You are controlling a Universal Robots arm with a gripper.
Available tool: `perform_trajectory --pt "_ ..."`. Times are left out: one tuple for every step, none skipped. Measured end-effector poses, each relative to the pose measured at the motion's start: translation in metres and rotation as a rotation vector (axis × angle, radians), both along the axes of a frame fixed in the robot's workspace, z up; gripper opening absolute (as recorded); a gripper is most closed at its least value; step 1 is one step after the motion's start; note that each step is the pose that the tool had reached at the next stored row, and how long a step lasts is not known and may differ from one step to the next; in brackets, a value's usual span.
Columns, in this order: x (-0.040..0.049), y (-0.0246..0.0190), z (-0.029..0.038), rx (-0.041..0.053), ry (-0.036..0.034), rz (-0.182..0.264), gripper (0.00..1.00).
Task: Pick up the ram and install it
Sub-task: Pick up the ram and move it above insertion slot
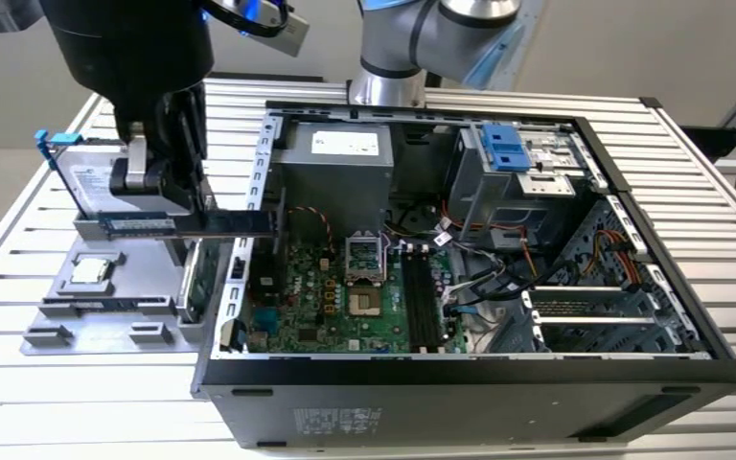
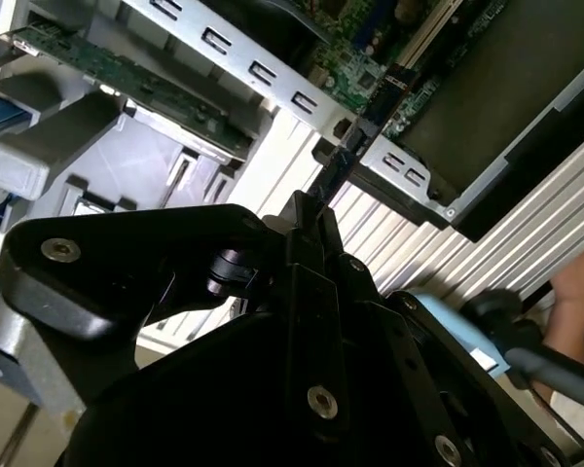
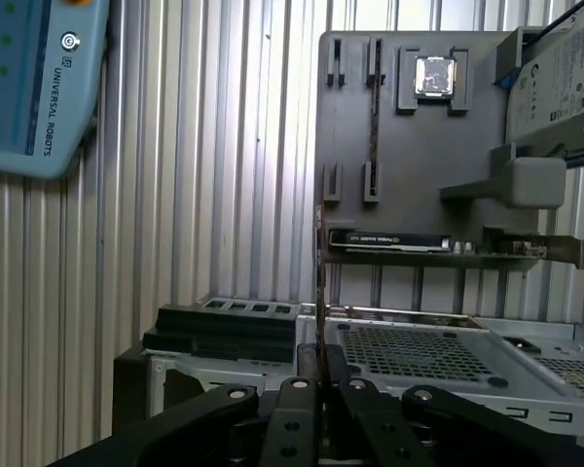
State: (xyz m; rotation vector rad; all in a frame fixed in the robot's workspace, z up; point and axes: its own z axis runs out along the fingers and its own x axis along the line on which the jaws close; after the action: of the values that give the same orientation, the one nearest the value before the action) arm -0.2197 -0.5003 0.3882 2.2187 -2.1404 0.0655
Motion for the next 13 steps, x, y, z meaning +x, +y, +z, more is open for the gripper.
perform_trajectory --pt "0.0013 0.0 0.0 0.0 0.0 0.0 0.0" --pt "0.0025 0.0 0.0 0.0 0.0 0.0 0.0" --pt "0.0036 0.0 0.0 -0.0001 0.0001 -0.001 0.0" --pt "0.0046 -0.0001 0.0 0.0 0.0001 -0.001 0.0" --pt "0.0058 -0.0001 0.0 0.0 0.0001 -0.002 0.0" --pt "0.0069 -0.0001 0.0 0.0 0.0001 -0.003 0.0" --pt "0.0082 -0.0001 0.0 0.0 0.0001 -0.004 0.0" --pt "0.0095 -0.0001 0.0 -0.0001 0.0002 -0.004 0.0" --pt "0.0107 -0.0001 0.0 -0.0001 0.0001 -0.004 0.0" --pt "0.0119 -0.0001 0.0 -0.0001 0.0001 -0.004 0.0" --pt "0.013 -0.0001 0.0 -0.0001 0.0001 -0.004 0.0" --pt "0.0141 -0.0001 0.0 -0.0001 0.0001 -0.004 0.0" --pt "0.0152 -0.0001 0.0 -0.0001 0.0001 -0.004 0.0"
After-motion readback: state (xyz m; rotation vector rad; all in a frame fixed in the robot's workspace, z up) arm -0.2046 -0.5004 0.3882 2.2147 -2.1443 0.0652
